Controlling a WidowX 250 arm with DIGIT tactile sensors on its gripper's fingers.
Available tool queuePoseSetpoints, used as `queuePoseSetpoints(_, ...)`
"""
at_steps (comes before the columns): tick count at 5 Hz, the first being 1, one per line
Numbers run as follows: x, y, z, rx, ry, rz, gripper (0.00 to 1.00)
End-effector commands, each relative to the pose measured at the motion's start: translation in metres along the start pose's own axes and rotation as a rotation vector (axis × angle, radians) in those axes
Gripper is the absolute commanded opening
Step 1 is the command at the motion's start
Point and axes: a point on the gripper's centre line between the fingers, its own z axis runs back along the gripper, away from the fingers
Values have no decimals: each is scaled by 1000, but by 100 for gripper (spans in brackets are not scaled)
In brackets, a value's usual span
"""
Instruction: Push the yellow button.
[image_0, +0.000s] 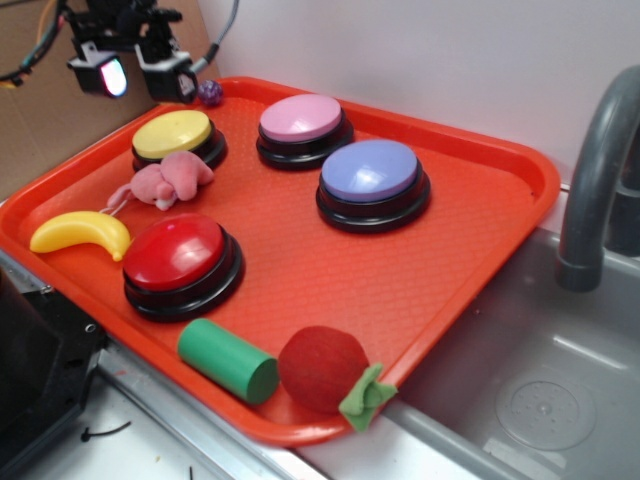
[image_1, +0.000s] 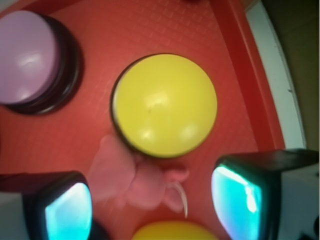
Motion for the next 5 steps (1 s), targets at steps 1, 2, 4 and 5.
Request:
queuePoseSetpoints(1, -6, -1, 43, 26, -73, 0, 100)
queuePoseSetpoints(2, -12, -1, 55, 16, -94, -1, 100)
queuePoseSetpoints(4, -16, -6, 66, 12, -109, -22, 100)
queuePoseSetpoints(5, -18, -9, 72, 13, -109, -34, 100)
